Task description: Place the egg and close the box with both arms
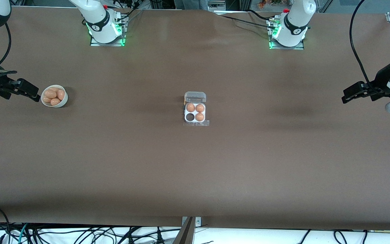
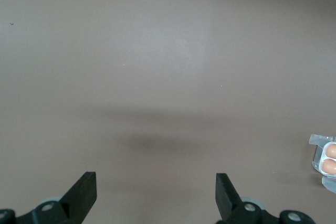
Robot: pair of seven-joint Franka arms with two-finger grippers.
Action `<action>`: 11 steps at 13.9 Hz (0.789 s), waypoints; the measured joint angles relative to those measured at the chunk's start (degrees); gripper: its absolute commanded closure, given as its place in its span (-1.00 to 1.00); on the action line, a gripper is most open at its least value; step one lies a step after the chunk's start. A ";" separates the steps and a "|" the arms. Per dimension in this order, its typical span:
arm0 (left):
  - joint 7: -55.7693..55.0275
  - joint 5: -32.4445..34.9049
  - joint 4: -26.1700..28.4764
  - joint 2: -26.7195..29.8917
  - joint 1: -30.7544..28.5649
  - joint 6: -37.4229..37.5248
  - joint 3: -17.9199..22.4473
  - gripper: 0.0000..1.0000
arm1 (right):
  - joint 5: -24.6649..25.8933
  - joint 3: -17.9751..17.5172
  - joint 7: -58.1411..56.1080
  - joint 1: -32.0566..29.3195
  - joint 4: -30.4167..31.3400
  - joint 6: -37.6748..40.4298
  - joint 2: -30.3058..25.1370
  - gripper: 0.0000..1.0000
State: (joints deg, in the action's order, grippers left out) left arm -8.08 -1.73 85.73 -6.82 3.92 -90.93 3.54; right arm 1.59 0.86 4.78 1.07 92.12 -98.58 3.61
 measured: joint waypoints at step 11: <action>0.00 0.00 0.00 -0.10 -0.03 0.00 0.00 -1.00 | 0.00 0.01 0.00 -0.01 0.00 0.85 -0.32 -1.00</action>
State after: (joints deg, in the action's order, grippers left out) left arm -8.08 -1.73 85.73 -6.93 3.89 -90.93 3.54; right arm 1.60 0.87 4.79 1.06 92.12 -97.73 3.29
